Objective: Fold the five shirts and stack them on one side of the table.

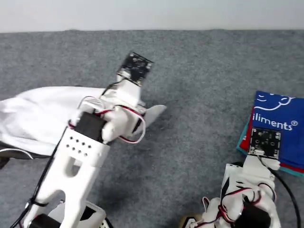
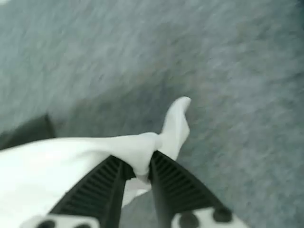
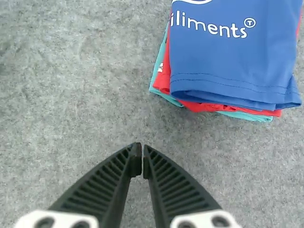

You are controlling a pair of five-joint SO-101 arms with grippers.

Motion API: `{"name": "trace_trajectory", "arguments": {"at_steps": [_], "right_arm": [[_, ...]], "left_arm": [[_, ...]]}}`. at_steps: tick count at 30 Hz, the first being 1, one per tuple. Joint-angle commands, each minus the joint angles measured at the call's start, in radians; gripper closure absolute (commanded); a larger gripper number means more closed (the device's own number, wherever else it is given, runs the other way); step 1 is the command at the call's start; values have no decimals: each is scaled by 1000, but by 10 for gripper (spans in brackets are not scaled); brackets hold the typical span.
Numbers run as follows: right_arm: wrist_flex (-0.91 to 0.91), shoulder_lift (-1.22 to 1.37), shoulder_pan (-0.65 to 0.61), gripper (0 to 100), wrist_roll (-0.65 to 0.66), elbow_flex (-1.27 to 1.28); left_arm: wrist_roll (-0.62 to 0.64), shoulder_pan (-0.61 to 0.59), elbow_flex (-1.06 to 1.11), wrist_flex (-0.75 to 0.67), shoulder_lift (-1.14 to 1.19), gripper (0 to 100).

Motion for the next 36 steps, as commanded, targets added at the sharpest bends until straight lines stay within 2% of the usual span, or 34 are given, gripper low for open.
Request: {"name": "trace_trajectory", "arguments": {"at_steps": [1,8,10,15,23,26,31,36], "right_arm": [[-19,-7,-4,987,8,-6],[-19,-7,-4,987,8,-6],[-19,-7,-4,987,6,-6],[-19,-7,-4,987,6,-6],[-19,-7,-4,987,6,-6],[-19,-7,-4,987,6,-6],[-19,-7,-4,987,6,-6],[-27,-8,-4,987,8,-3]], "left_arm": [[8,68,-41,-86,21,987],[-34,157,-85,-92,221,984],[-34,158,-136,-20,229,964],[-26,155,-297,239,229,752],[-58,147,-372,522,221,754],[-64,95,-354,551,169,791],[-209,-17,-131,551,38,818],[-356,-213,90,540,-17,816]]}}
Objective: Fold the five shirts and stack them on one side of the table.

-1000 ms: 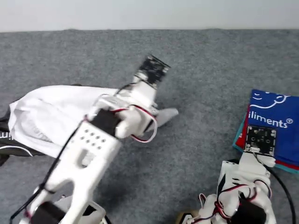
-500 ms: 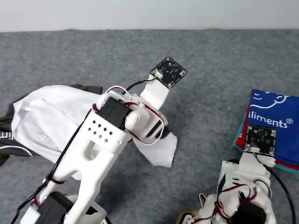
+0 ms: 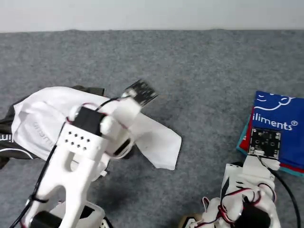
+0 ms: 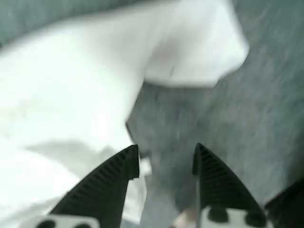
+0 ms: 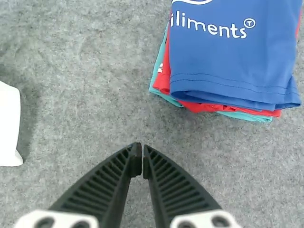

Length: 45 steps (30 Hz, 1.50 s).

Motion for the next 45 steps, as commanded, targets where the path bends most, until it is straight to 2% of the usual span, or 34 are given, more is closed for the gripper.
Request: {"name": "trace_trajectory", "arguments": {"at_steps": [1,6,11,13,17,20,25,29,34,38,45], "right_arm": [[-21,-2,-4,987,8,-3],[-21,-2,-4,987,8,-3],[-21,-2,-4,987,8,-3],[-21,-2,-4,987,8,-3],[-21,-2,-4,987,8,-3],[-21,-2,-4,987,8,-3],[-21,-2,-4,987,8,-3],[-21,-2,-4,987,8,-3],[-21,-2,-4,987,8,-3],[-21,-2,-4,987,8,-3],[-21,-2,-4,987,8,-3]], "left_arm": [[-132,-153,107,2,-48,816],[-367,-354,229,-64,-11,816],[-456,-480,357,-206,81,818],[-503,-582,394,-239,129,819],[-652,-819,390,-242,186,820],[-733,-916,349,-166,186,820],[-752,-896,180,34,184,820],[-703,-830,128,31,132,816],[-683,-615,237,29,40,810],[-612,-471,323,21,15,744],[-578,-428,394,-98,15,736]]}}
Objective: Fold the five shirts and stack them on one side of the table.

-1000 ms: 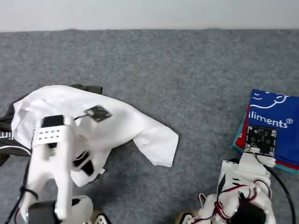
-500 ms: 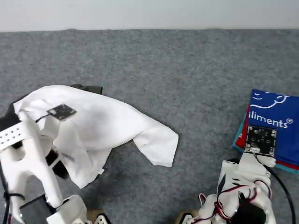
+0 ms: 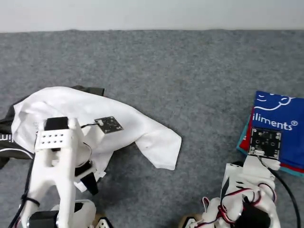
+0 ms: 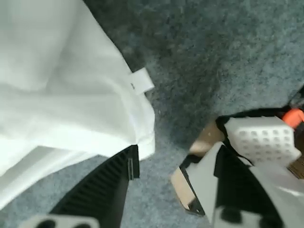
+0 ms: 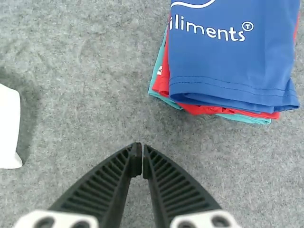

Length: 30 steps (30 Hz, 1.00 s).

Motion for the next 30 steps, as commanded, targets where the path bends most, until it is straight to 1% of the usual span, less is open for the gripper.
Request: {"name": "trace_trajectory", "arguments": {"at_steps": [1,4,7,13,19,21,26,30], "right_arm": [[-18,-2,-4,987,8,-3],[-18,-2,-4,987,8,-3],[-18,-2,-4,987,8,-3],[-18,-2,-5,987,8,-3],[-18,-2,-5,987,8,-3],[-18,-2,-5,987,8,-3],[-18,-2,-5,987,8,-3],[-18,-2,-5,987,8,-3]], "left_arm": [[34,6,30,-86,-32,736],[37,5,56,-132,-32,736],[71,-3,51,-172,-32,736],[77,-14,94,-183,-31,736],[72,-83,127,-232,-31,751],[74,-77,154,-241,-31,751],[77,-68,248,-316,-31,754],[80,-71,277,-359,-29,754]]}}
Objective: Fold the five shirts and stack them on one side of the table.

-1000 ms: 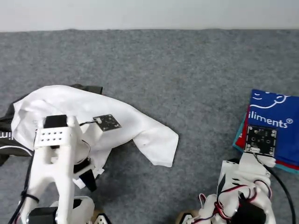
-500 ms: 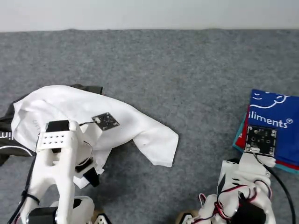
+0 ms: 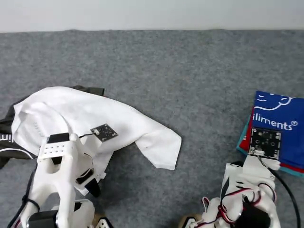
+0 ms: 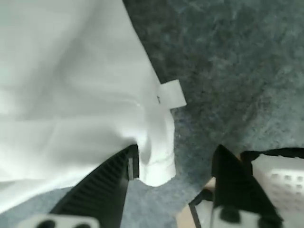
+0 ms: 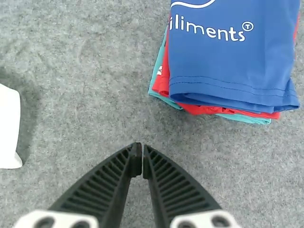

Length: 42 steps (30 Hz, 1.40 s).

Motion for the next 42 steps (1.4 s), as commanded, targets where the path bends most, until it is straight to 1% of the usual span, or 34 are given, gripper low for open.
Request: {"name": "trace_trajectory", "arguments": {"at_steps": [1,4,7,9,12,15,18,19,21,25,30,33,38,42], "right_arm": [[-18,-2,-5,987,8,-3],[-18,-2,-5,987,8,-3],[-18,-2,-5,987,8,-3],[-18,-2,-5,987,8,-3],[-18,-2,-5,987,8,-3],[-18,-2,-7,987,8,-3],[-21,12,-12,987,9,-3],[-25,13,-16,987,9,-2],[-35,39,-68,987,12,0],[-51,160,-243,987,74,-12],[-96,395,-407,989,69,-95],[-90,556,-512,989,69,-158],[-93,809,-664,987,71,-265],[-90,995,-754,986,72,-374]], "left_arm": [[12,-3,13,-43,-28,755],[35,-3,24,-103,38,791],[40,-3,7,-157,187,830],[40,-6,-53,-138,282,882],[38,0,-131,-104,387,986],[38,-3,-153,-101,402,986],[46,-5,-150,-97,333,986],[66,-5,-156,-78,293,987],[103,-5,-171,-37,183,987],[187,-5,-223,54,-87,987],[267,-5,-254,109,-331,987],[307,-5,-252,118,-382,987],[371,-5,-251,112,-379,987],[402,-5,-255,110,-379,987]]}}
